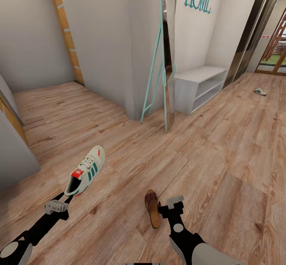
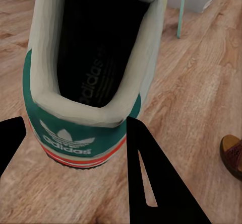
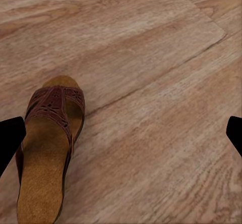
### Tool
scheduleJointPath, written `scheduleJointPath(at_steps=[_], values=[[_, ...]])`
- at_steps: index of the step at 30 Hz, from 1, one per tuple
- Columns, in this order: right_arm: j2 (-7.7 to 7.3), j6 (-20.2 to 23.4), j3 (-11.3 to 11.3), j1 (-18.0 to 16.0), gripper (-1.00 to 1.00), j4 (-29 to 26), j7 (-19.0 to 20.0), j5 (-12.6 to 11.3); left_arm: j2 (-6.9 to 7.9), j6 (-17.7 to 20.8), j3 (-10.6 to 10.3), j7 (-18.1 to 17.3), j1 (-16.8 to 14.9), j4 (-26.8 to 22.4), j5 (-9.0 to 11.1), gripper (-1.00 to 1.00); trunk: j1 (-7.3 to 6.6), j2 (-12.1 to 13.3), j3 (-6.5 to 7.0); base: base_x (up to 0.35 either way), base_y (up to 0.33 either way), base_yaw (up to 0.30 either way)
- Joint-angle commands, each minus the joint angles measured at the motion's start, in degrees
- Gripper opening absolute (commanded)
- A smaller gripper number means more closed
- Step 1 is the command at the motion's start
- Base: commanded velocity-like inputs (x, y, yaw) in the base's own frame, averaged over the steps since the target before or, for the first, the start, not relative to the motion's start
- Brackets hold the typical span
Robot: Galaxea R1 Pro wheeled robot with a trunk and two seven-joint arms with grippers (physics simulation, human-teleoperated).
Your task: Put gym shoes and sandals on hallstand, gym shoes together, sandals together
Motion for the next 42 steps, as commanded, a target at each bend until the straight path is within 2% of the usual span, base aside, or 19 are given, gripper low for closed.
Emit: scheduleJointPath(at_steps=[1,13,27,42], values=[[0.00,0.0,0.3,0.0,1.00,0.1,-0.5,0.3,-0.01,0.0,0.1,-0.4,0.0,0.1,0.4,-1.00,-0.01,0.0,-0.05,0.030,0.000,0.000],[0.00,0.0,0.3,0.0,1.00,0.1,-0.5,0.3,-0.03,-0.1,0.1,-0.4,0.0,0.1,0.4,-1.00,-0.01,0.0,-0.05,0.007,0.022,0.000],[0.00,0.0,0.3,0.0,1.00,0.1,-0.5,0.3,-0.10,-0.2,0.1,-0.4,0.0,0.4,0.4,-1.00,-0.01,0.0,-0.05,-0.033,0.188,0.000],[0.00,0.0,0.3,0.0,1.00,0.1,-0.5,0.3,-0.11,-0.3,0.1,-0.4,0.0,1.0,0.4,-1.00,-0.01,0.0,-0.05,-0.004,0.021,0.000]])
